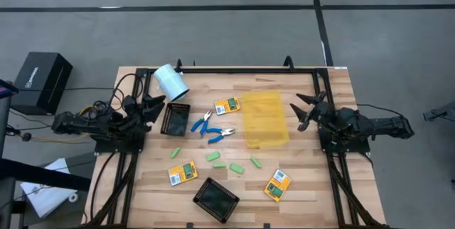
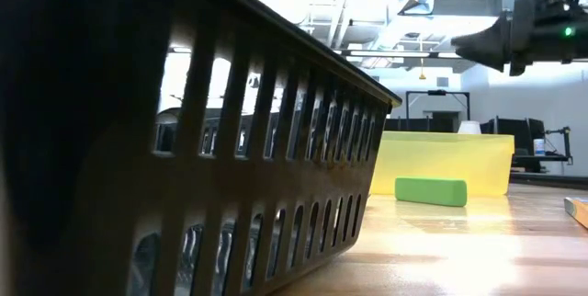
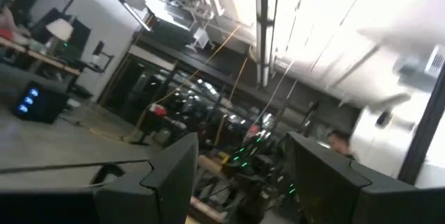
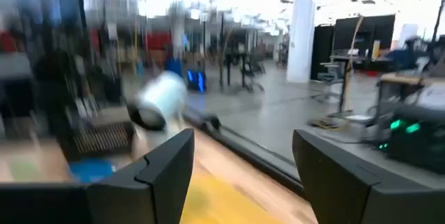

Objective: Pick & Place School Supplies
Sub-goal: Put the left blue puncher into the top black bin

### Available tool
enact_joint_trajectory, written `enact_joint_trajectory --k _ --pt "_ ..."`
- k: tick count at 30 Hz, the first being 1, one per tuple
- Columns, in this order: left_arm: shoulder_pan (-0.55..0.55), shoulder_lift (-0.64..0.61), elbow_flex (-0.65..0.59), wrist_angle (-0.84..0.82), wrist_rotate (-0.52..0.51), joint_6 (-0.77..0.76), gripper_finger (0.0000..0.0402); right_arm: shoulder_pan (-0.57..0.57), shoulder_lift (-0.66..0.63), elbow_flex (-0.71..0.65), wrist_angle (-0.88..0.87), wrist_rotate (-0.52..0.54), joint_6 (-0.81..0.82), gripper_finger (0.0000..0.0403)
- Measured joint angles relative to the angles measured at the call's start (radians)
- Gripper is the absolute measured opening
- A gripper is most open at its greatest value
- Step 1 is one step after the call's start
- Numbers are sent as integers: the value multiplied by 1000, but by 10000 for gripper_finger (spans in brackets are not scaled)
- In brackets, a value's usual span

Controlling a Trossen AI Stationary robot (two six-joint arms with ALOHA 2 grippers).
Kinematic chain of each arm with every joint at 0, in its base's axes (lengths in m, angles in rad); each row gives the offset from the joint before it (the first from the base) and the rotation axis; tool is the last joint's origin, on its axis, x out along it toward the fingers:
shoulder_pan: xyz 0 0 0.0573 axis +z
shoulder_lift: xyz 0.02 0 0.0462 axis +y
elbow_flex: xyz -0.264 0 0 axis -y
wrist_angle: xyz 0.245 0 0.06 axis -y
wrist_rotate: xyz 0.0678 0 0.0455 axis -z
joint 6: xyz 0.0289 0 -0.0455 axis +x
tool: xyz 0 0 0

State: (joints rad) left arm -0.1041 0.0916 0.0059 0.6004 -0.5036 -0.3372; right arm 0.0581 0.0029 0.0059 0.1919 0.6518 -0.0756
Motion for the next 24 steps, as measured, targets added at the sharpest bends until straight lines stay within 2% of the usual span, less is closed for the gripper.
enact_joint_trajectory --k 2,5,8,10,14,17,20,22,24 --pt "0 20 0 61 -2 -29 213 0 0 0 72 7 148 235" --pt "0 51 0 175 -4 -35 213 -14 0 0 231 87 333 235" --pt "1 85 0 279 -48 -35 213 -22 0 1 299 84 491 235" --pt "1 109 0 352 -43 -36 213 -34 8 6 318 98 581 235" --pt "1 180 57 462 74 -45 211 -53 53 48 422 -24 701 235" --pt "1 263 164 456 134 -28 203 -54 117 105 511 -97 700 235" --pt "1 366 289 376 172 28 191 -54 223 211 529 -133 664 235" --pt "1 432 384 274 179 47 184 -54 315 294 527 -154 627 235" --pt "1 486 486 89 180 48 179 -54 413 385 527 -164 552 235"
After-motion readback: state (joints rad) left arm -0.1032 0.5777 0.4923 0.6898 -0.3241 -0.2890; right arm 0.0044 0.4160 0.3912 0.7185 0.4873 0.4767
